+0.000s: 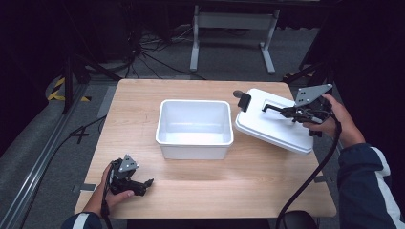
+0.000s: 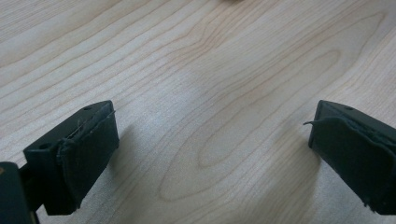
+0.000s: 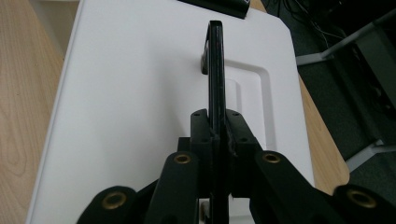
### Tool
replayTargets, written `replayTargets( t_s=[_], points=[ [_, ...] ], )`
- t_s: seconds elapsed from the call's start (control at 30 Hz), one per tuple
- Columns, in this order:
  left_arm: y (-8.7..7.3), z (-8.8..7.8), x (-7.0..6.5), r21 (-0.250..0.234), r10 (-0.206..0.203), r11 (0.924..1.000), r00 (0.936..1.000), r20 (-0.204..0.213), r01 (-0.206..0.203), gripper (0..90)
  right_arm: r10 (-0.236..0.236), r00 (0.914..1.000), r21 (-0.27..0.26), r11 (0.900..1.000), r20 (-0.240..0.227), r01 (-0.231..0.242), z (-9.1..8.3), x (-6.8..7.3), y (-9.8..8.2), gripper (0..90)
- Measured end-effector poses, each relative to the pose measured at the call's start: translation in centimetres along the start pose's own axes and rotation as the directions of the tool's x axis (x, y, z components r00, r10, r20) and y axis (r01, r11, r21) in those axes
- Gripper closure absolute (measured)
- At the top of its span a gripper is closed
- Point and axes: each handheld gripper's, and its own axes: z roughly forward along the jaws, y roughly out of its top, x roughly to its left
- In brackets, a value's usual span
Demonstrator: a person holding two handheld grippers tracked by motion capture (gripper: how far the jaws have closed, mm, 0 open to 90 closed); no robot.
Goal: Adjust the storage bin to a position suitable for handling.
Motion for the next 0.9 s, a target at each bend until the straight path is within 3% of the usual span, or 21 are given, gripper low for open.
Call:
replayTargets(
  t_s=[0.17,0.3,0.6,0.9],
  points=[
    [0.0,0.0,0.0,0.000,0.000,1.0000,1.0000,-0.001,0.000,2.0,0.017,0.9999,0.038,0.999,0.000,-0.017,1.7,-0.2,-0.4,84.1],
    [0.0,0.0,0.0,-0.001,-0.002,1.0000,1.0000,-0.001,0.002,2.1,0.033,0.9992,0.036,0.999,-0.024,-0.032,2.8,-0.3,-0.7,84.1],
    [0.0,0.0,0.0,-0.002,-0.002,1.0000,1.0000,-0.001,0.002,2.1,0.058,0.9956,0.085,0.995,-0.073,-0.052,6.1,0.2,-1.9,84.2],
    [0.0,0.0,0.0,-0.001,0.001,1.0000,1.0000,0.001,-0.001,2.0,0.078,0.9929,0.105,0.992,-0.090,-0.069,7.9,0.4,-2.8,84.1]
  ],
)
